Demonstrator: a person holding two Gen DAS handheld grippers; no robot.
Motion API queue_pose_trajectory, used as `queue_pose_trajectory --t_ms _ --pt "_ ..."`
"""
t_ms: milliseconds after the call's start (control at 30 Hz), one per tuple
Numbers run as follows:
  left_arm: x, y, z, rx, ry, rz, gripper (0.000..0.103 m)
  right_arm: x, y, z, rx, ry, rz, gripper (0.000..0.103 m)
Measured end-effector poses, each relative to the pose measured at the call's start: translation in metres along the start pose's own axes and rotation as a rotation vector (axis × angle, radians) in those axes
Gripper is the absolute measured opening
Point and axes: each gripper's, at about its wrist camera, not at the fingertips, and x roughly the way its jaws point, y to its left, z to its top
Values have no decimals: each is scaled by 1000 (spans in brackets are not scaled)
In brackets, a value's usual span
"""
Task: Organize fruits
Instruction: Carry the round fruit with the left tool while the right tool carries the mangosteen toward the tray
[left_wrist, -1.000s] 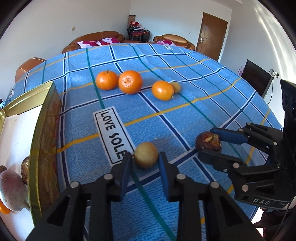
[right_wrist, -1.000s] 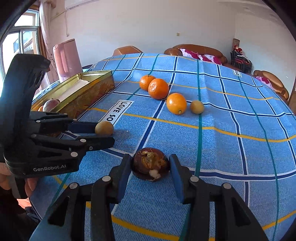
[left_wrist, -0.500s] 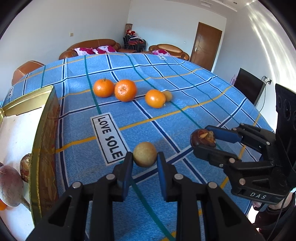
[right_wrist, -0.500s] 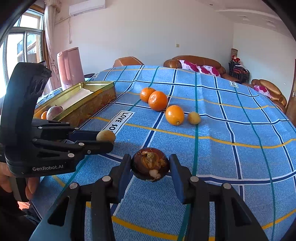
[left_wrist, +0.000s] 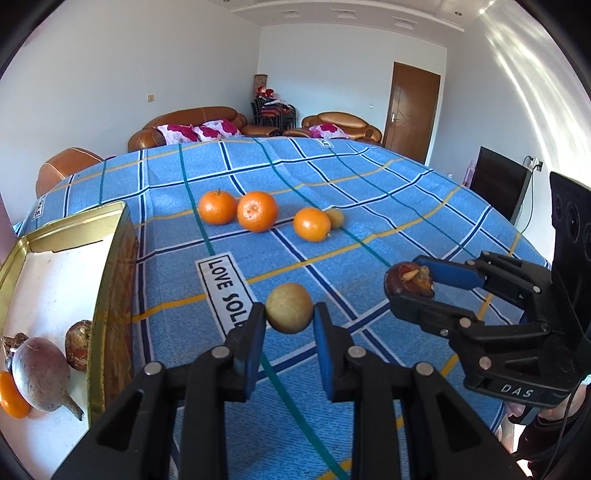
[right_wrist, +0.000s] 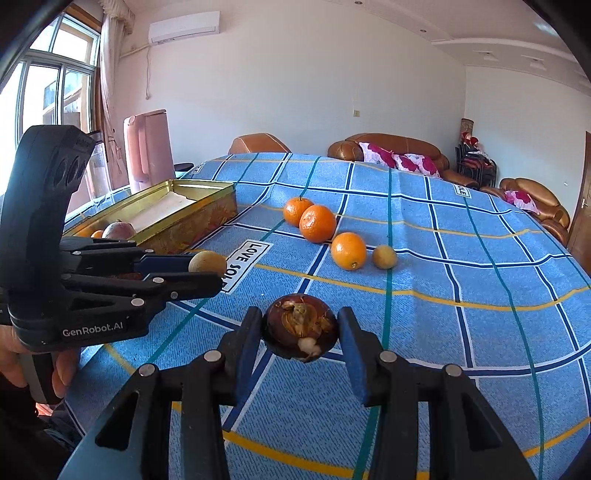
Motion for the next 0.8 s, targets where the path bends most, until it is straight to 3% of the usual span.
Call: queue_pose_trajectory --t_ms 800 --pt "-25 -4 -5 8 -132 57 27 -16 4 -4 -25 -109 -15 44"
